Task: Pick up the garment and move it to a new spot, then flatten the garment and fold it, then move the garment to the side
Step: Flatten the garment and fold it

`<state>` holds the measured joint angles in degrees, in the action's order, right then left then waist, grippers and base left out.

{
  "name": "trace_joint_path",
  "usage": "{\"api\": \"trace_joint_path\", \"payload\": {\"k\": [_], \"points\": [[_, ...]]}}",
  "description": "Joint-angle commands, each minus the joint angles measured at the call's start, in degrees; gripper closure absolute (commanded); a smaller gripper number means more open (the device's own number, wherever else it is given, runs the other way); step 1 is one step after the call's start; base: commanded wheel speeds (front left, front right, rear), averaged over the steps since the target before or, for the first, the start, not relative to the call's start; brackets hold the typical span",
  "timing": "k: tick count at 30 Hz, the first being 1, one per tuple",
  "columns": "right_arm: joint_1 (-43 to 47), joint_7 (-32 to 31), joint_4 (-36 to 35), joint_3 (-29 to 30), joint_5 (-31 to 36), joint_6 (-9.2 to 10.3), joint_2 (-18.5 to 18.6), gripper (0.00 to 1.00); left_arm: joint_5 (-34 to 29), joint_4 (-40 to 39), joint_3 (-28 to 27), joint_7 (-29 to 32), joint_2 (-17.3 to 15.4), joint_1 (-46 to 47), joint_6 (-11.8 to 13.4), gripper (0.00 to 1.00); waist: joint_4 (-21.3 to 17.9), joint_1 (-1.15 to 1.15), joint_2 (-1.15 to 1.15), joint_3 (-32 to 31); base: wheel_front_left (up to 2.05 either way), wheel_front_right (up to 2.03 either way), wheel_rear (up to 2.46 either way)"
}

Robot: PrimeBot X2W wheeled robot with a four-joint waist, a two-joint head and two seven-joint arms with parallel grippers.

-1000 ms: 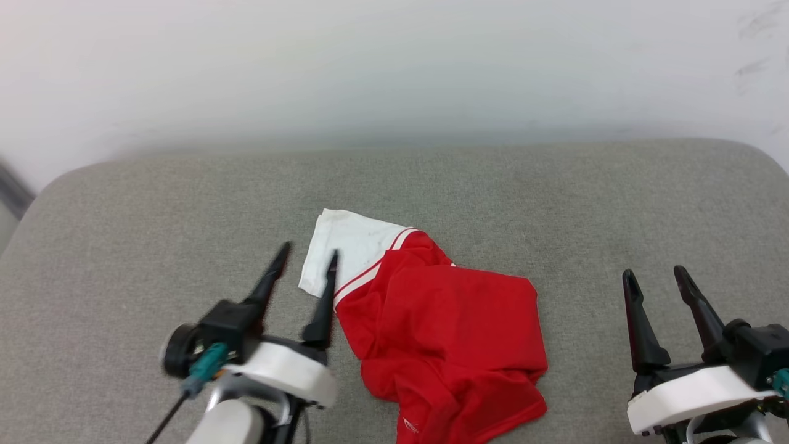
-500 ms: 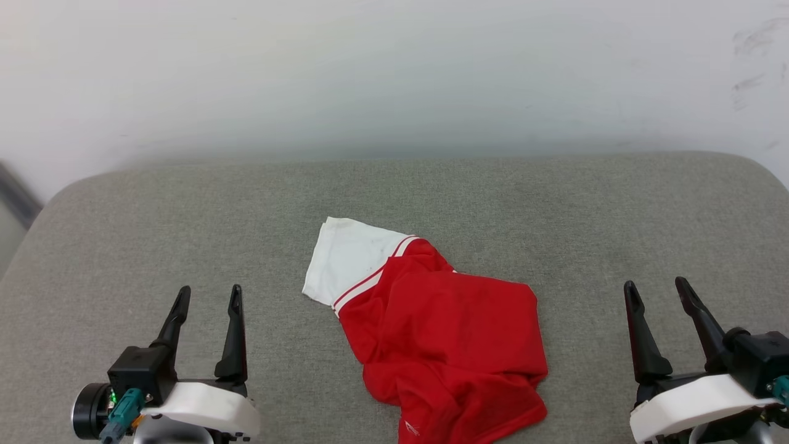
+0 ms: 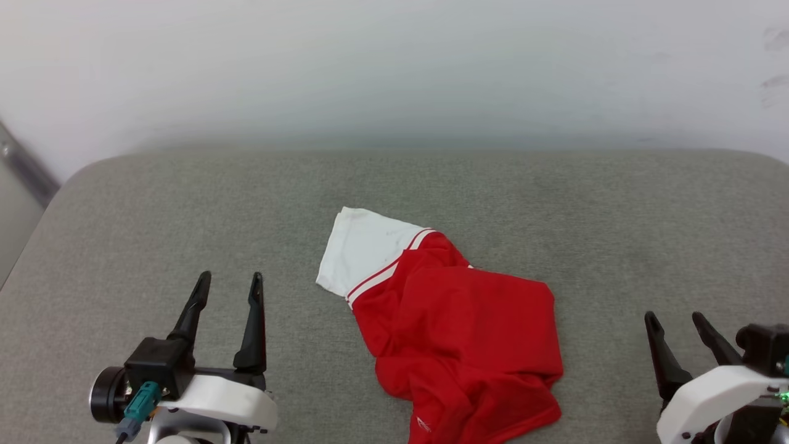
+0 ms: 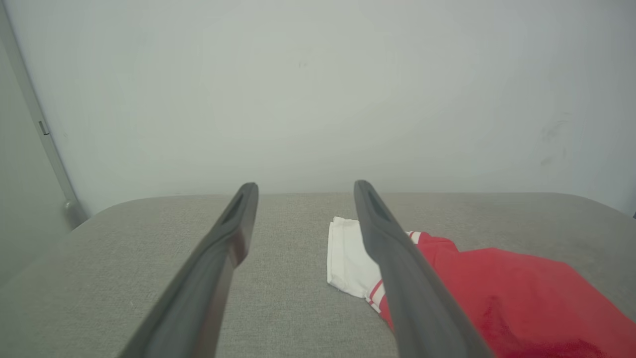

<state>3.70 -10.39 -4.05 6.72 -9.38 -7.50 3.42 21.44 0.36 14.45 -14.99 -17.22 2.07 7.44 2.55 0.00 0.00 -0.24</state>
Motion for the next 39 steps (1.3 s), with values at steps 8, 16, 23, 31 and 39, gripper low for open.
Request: {"api": "trace_joint_path", "payload": {"k": [8, 16, 23, 31, 39], "points": [[-8.1, -21.1, 4.0, -4.7, -6.9, 0.01, 8.0, 0.0, -1.6, -2.4, -0.9, -0.3, 2.4, 2.8, -1.8, 0.0, 4.8, 0.0, 0.0, 5.3, 0.0, 0.0, 0.0], [-16.8, -32.7, 10.4, -13.1, -11.8, 0.02, 12.7, 0.0, -3.3, -2.0, -2.6, -0.2, 5.1, 5.7, -4.4, 0.0, 8.5, 0.0, 0.0, 10.1, 0.0, 0.0, 0.0], [-19.0, -37.4, 18.4, -17.3, -15.2, 0.02, 13.5, 0.0, -4.7, -0.8, -4.2, -0.2, 7.5, 6.3, -6.4, 0.0, 9.8, 0.0, 0.0, 11.8, 0.0, 0.0, 0.0], [-21.4, -37.8, 19.7, -19.0, -17.5, 0.03, 13.5, 1.0, -6.1, 0.1, -6.2, -0.2, 8.9, 6.2, -7.9, 0.0, 8.7, 0.0, 0.0, 11.5, 0.0, 0.0, 0.0], [-24.3, -26.5, 14.3, -10.7, -11.0, 0.03, 14.5, 1.0, -7.5, 1.6, -8.4, -0.2, 9.2, 5.0, -9.9, 0.0, 4.3, 0.0, 0.0, 8.3, 0.0, 0.0, 0.0]]}}
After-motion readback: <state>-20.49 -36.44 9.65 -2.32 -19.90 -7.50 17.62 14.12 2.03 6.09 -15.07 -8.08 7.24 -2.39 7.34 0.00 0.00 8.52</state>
